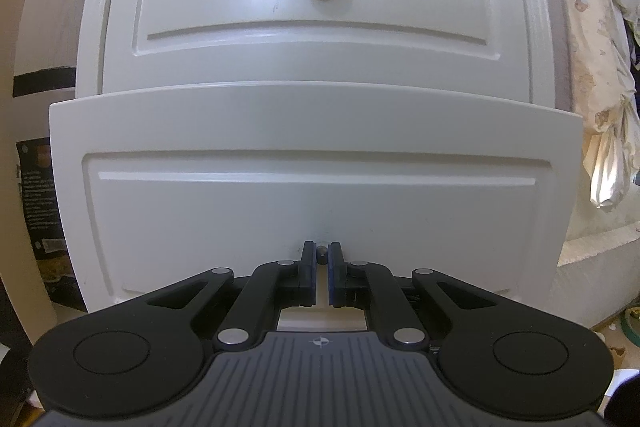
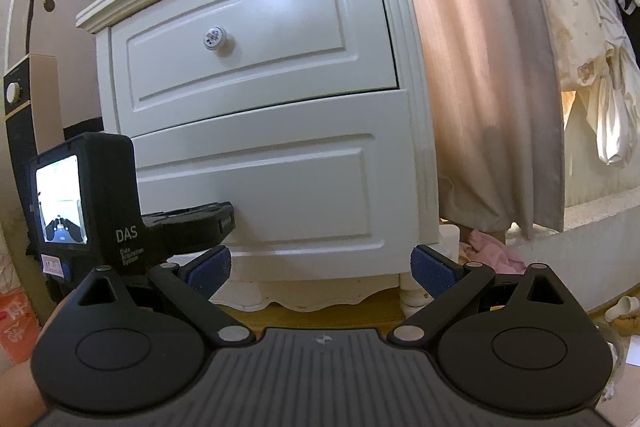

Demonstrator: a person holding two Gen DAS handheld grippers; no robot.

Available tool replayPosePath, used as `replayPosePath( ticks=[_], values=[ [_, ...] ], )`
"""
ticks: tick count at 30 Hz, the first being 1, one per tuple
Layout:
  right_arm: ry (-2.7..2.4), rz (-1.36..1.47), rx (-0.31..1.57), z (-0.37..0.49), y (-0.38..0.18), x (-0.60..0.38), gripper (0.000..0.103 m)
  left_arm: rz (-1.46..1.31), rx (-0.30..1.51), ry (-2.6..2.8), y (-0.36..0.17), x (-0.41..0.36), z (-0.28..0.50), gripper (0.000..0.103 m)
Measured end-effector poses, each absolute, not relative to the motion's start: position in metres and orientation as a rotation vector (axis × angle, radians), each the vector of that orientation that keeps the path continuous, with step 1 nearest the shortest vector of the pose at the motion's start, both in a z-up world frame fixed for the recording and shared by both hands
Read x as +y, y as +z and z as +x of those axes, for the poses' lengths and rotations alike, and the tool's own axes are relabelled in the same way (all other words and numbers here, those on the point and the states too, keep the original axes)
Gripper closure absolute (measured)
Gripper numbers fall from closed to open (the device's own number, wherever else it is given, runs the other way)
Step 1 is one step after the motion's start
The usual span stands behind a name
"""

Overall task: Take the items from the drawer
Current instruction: 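Pull the lower drawer outward with the left gripper, then open it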

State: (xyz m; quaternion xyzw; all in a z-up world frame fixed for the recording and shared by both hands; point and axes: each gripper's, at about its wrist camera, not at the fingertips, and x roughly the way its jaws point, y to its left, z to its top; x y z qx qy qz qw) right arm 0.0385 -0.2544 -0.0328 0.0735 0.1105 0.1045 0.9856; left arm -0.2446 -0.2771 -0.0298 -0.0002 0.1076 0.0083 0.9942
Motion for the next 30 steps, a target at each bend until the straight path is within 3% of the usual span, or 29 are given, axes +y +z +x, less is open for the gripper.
replayPosePath(
  ticks=[6,16,26,30],
  values=[
    [0.214,0.145,0.215,0.027,-0.032,-0.253,0.000,0.012,0.215,0.016,-0.063,-0.307,-0.339,0.100],
    [0.199,0.152,0.193,0.009,-0.029,-0.258,0.000,0.020,0.214,0.021,-0.072,-0.357,-0.457,0.100],
    [0.191,0.146,0.174,-0.008,-0.027,-0.260,0.000,0.031,0.210,0.022,-0.070,-0.353,-0.471,0.100],
    [0.185,0.140,0.167,-0.014,-0.025,-0.259,0.000,0.033,0.211,0.016,-0.076,-0.374,-0.522,0.100]
  ],
)
